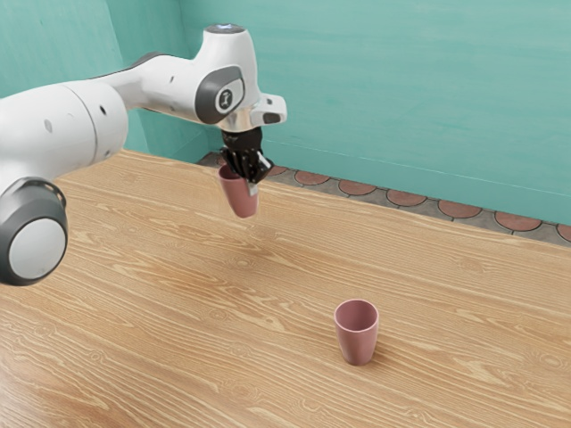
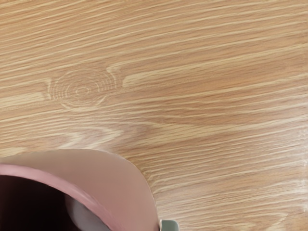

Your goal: Place the left cup onto the right cup

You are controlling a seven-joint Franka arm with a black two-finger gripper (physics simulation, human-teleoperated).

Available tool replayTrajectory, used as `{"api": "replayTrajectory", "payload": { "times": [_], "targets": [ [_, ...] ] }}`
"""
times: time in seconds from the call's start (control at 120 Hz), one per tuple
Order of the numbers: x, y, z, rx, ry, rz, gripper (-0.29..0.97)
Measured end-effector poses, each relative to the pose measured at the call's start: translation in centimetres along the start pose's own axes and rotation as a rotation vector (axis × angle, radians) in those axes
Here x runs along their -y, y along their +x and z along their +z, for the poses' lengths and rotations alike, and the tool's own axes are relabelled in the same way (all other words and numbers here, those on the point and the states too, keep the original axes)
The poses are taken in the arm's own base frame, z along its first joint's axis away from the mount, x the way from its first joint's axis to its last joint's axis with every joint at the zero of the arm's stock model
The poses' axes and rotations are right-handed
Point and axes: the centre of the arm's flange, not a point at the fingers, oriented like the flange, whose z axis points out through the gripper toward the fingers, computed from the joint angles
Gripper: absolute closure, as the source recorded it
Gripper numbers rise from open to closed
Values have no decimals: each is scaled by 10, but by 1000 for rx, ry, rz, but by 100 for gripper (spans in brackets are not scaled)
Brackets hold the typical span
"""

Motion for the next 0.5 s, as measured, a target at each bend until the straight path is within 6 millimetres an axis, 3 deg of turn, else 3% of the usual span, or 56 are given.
{"api": "replayTrajectory", "payload": {
  "times": [0.167,0.5],
  "targets": [
    [-50,4,-9,-9,-11,45,77],
    [-131,2,-27,-23,-20,91,77]
  ]
}}
